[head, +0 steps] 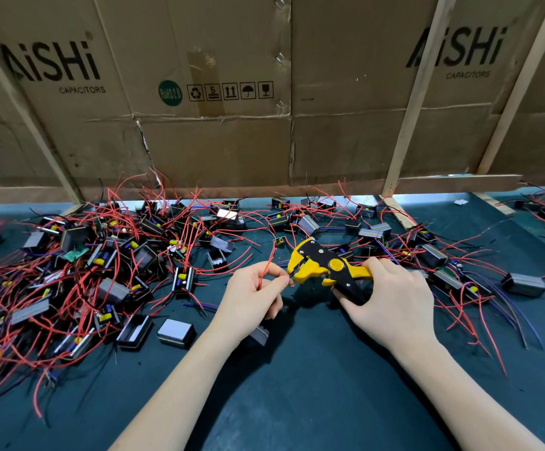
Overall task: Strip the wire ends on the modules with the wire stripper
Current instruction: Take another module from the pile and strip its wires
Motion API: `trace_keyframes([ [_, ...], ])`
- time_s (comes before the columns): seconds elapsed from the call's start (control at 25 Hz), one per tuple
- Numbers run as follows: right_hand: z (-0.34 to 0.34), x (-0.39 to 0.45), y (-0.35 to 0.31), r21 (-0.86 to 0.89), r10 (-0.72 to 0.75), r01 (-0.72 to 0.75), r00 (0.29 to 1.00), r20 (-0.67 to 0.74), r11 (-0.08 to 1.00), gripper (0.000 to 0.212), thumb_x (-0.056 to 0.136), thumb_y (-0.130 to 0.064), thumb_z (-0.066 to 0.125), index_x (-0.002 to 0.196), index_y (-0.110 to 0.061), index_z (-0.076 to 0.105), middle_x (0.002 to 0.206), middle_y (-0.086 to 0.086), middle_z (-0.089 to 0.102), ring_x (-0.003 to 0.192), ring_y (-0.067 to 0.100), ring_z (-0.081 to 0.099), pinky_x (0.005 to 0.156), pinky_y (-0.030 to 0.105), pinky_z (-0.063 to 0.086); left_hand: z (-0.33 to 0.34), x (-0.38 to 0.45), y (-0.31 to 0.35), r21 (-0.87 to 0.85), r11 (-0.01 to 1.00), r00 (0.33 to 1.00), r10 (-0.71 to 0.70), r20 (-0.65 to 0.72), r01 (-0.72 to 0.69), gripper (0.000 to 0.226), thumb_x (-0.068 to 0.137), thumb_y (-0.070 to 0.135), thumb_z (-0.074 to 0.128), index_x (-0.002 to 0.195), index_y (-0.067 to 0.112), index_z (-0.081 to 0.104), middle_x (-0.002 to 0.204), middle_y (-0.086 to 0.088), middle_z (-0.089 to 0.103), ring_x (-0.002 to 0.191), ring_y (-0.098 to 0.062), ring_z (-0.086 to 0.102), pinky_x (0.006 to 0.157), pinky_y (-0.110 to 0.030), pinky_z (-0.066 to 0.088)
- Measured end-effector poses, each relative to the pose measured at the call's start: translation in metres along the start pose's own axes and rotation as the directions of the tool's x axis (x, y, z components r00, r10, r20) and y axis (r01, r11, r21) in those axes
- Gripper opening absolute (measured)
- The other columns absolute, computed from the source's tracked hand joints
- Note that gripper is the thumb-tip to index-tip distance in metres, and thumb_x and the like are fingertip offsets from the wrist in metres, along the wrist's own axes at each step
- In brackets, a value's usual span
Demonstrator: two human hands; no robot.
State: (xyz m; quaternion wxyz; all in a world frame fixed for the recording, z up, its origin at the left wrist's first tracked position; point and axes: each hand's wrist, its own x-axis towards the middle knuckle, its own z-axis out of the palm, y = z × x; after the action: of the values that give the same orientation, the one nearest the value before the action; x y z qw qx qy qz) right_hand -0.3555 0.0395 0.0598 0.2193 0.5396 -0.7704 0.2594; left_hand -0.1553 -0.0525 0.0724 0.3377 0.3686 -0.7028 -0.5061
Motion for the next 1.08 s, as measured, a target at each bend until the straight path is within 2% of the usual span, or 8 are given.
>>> trace_keyframes([
  [0.24,0.0006,-0.0004,-0.0015,-0.046,-0.035,0.034,0.999,-0.021,0.998,0.051,0.064,-0.054,0.079,0.081,-0.011,0.059,0.075,0.003,0.060,0.075,0.031,0.060,0.069,0.039,0.040,0.0005,-0.0004,0.0010,0.021,1.000,1.000,0.002,0.002,-0.002,0.017,0.096,0.015,0.056,0.081,0.010,0.062,0.038,0.000,0.051,0.031,-0.008,0.036,0.041,-0.010,0.031],
  [0.48,0.0019,-0.0005,-0.0020,-0.011,-0.050,0.050,0.998,-0.029,0.999,0.050,0.064,-0.054,0.079,0.081,-0.011,0.059,0.076,0.002,0.061,0.076,0.031,0.061,0.069,0.038,0.039,0.0018,-0.0018,0.0035,0.033,0.999,1.000,-0.023,-0.002,0.023,0.020,0.097,0.017,0.055,0.085,0.000,0.056,0.038,-0.001,0.051,0.028,-0.008,0.031,0.036,-0.012,0.028],
  [0.68,0.0022,-0.0014,-0.0011,-0.001,-0.035,0.034,0.999,-0.019,0.999,0.050,0.064,-0.055,0.078,0.081,-0.012,0.060,0.076,0.002,0.062,0.076,0.031,0.062,0.070,0.038,0.040,0.0015,-0.0020,0.0041,0.057,0.998,1.000,-0.015,0.015,0.014,0.020,0.097,0.017,0.055,0.086,0.001,0.057,0.038,-0.001,0.051,0.028,-0.009,0.031,0.037,-0.014,0.029],
  [0.92,0.0007,-0.0019,-0.0029,0.009,-0.027,0.027,0.999,-0.043,1.000,0.045,0.059,-0.052,0.084,0.072,-0.014,0.063,0.065,-0.001,0.060,0.062,0.031,0.060,0.060,0.032,0.042,0.0003,-0.0017,0.0038,0.065,0.998,1.000,-0.021,0.008,0.020,0.017,0.096,0.016,0.055,0.086,0.003,0.059,0.039,0.000,0.052,0.030,-0.009,0.033,0.038,-0.012,0.030],
  [1.08,0.0011,-0.0017,-0.0022,-0.003,-0.037,0.037,0.998,-0.042,0.999,0.044,0.057,-0.053,0.084,0.071,-0.016,0.064,0.065,-0.002,0.062,0.060,0.030,0.061,0.058,0.028,0.037,-0.0001,-0.0026,0.0053,0.073,0.997,1.000,-0.021,0.000,0.021,0.016,0.095,0.015,0.055,0.083,0.004,0.060,0.039,0.000,0.052,0.030,-0.009,0.035,0.037,-0.012,0.031],
])
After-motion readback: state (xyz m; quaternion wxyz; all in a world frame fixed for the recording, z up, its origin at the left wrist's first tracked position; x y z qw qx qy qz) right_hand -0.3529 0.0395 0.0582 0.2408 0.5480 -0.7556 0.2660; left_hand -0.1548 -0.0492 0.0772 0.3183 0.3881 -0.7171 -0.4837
